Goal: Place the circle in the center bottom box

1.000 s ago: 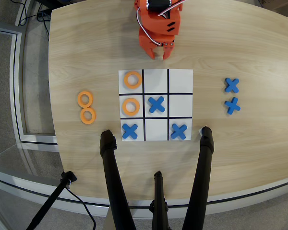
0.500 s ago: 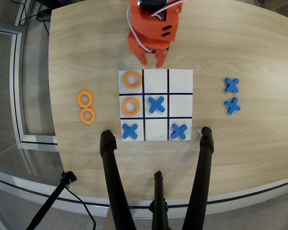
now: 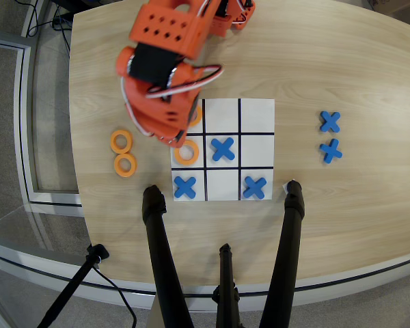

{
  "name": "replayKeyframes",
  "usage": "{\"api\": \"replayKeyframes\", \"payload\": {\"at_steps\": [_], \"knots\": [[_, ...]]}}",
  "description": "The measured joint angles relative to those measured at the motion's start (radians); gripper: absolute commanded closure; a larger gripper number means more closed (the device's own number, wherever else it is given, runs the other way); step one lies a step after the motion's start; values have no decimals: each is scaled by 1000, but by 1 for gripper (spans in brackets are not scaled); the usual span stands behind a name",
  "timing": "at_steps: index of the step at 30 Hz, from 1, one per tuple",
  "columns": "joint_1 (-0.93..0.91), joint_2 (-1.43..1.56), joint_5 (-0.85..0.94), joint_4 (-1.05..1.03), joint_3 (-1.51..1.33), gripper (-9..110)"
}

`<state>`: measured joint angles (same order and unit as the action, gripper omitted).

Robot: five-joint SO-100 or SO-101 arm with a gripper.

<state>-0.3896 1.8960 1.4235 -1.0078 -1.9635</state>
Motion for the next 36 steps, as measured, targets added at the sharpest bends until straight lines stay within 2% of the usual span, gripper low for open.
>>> {"api": "replayKeyframes", "payload": {"at_steps": [17,20,36], "knots": [[-146,-425,69,14,341,88],[-176,-480,95,15,376,83],[-239,-641,190,15,483,81]]}}
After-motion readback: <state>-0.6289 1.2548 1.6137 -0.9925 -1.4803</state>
